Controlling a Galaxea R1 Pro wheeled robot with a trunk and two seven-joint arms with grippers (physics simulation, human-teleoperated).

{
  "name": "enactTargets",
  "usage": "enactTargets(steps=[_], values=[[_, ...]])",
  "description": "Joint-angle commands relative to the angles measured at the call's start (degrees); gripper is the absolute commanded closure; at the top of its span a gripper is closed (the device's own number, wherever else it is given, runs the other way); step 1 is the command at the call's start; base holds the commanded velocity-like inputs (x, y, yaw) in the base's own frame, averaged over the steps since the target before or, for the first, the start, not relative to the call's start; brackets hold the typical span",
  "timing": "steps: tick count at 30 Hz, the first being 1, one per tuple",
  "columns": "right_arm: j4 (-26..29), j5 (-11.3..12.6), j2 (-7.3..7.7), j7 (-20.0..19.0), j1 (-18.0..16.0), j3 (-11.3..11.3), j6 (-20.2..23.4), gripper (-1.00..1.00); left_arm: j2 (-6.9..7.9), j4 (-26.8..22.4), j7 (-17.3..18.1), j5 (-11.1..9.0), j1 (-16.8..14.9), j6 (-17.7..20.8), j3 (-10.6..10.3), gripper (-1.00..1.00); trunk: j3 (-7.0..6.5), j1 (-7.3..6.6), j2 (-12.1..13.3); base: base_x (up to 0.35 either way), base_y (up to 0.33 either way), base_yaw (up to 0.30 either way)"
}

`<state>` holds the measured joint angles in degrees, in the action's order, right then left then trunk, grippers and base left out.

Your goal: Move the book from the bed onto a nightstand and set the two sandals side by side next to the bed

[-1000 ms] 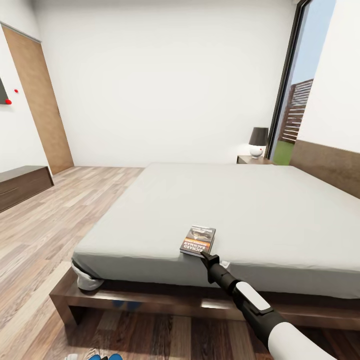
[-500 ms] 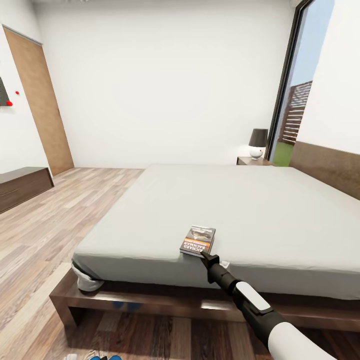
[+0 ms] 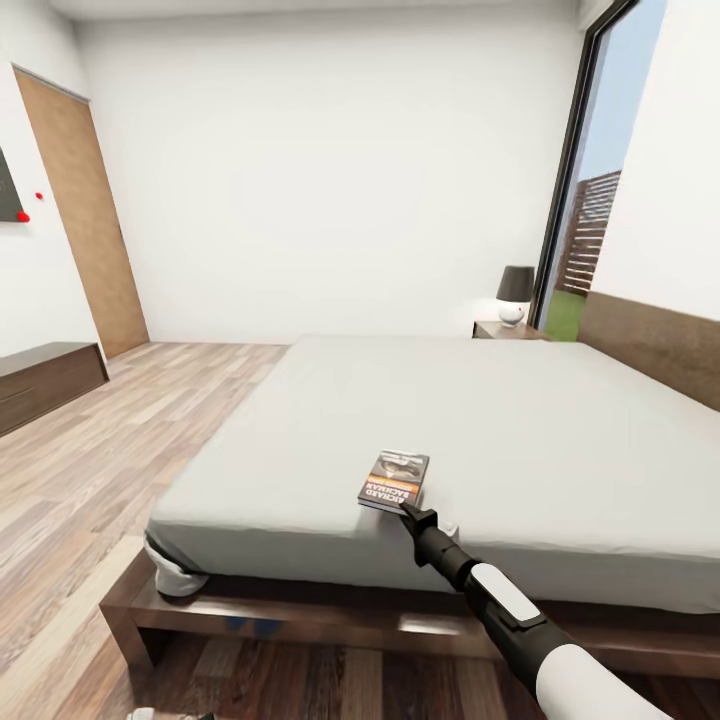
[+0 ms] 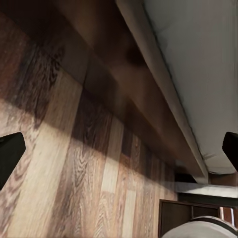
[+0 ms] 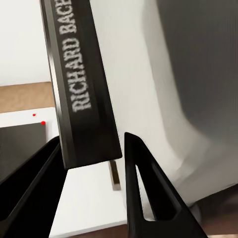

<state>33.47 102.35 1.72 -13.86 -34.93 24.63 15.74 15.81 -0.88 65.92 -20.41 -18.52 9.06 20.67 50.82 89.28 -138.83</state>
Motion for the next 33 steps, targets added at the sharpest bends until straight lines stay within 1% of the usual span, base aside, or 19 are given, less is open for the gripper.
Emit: enactTargets(steps=[1, 33], values=[[-0.04, 0.37, 0.07, -0.22, -0.05, 0.4, -0.01, 1.0, 0.02, 0.01, 0.19, 0.1, -0.02, 0.6, 0.28, -1.0, -0.13, -0.24, 0.39, 0.0, 0.0, 0.0], [0.34, -0.07, 0.06, -0.46, -0.05, 1.09, 0.43, 1.0, 0.27, 0.01, 0.18, 0.11, -0.02, 0.53, 0.25, -1.0, -5.87, -7.27, 13.23, 0.0, 0.0, 0.0]])
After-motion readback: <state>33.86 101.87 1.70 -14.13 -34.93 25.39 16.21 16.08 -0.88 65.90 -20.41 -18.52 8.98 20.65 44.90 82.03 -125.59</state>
